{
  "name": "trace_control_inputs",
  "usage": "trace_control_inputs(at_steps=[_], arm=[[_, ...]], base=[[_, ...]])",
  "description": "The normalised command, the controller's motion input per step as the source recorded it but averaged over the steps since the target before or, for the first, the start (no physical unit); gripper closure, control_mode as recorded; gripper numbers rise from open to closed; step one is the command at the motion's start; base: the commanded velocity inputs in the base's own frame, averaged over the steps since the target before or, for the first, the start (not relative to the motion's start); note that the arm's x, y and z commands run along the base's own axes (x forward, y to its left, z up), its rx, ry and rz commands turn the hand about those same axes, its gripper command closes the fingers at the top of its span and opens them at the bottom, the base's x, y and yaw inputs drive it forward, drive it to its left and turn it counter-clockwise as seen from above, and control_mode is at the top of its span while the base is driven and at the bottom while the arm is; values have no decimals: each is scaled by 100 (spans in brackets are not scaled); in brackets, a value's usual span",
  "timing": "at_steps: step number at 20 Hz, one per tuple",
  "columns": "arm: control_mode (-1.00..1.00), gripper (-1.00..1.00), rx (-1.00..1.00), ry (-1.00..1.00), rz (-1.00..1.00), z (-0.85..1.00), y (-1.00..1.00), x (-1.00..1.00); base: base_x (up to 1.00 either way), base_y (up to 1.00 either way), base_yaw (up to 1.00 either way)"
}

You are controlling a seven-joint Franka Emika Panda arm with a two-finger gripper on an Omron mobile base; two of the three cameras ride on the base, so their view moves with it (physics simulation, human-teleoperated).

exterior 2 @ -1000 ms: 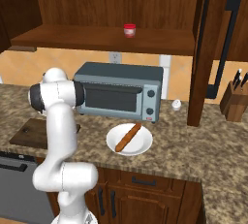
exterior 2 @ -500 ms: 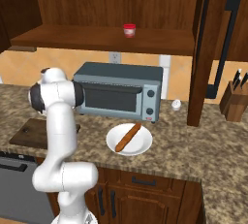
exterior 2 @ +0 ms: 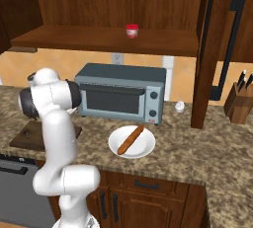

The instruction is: From the different types of pastries on the counter, select a croissant and place it on the cutting board. Then retrieve a jar of jam from the cabinet and place it alongside the croissant on the cutting board.

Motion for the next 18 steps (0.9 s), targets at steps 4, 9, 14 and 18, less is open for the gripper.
trace_control_inputs(at_steps=[4,9,14,18], arm=[[-100,100,1,-18,0,21,0,-64],[-100,100,5,-8,0,6,0,-67],[-100,100,6,0,0,1,0,-62],[-100,100,4,0,0,3,0,-44]], base=[[0,0,0],[0,0,0],[0,0,0],[0,0,0]])
